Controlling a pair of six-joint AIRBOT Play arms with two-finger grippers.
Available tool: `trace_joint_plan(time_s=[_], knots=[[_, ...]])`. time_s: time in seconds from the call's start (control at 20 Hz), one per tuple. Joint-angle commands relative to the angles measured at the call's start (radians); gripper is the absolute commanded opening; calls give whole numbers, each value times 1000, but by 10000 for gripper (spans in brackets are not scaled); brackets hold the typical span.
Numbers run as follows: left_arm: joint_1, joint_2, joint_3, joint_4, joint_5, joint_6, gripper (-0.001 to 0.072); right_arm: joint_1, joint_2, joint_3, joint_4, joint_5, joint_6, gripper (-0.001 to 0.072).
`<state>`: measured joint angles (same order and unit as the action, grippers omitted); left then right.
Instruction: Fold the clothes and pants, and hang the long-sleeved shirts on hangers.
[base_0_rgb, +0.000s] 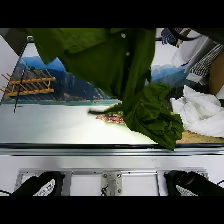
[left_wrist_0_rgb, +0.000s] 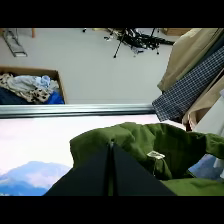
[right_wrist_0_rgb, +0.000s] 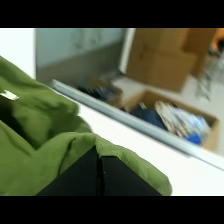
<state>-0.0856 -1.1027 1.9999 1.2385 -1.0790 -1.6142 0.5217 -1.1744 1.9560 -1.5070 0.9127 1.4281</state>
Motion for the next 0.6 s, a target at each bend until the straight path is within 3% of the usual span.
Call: trace_joint_plan(time_s=[0.0,0.15,0.3,0.4,0.45,0.5,0.55], knots=[[-48,50,-298,1,4,1,10,-4,56,-141,-227,344,107,13],[-107,87,-700,0,11,1,10,-4,124,-546,-236,341,187,14],[-189,90,-1045,-3,75,1,10,-19,167,-951,-236,200,370,16],[-241,90,-1201,-10,143,1,11,-31,161,-1094,-236,165,451,29],[-260,89,-1250,-9,158,1,11,-34,151,-1117,-236,179,457,154],[-271,87,-1279,-9,161,1,11,-34,143,-1112,-237,196,440,499],[-277,88,-1297,-7,162,2,10,-34,146,-1098,-236,198,406,720]])
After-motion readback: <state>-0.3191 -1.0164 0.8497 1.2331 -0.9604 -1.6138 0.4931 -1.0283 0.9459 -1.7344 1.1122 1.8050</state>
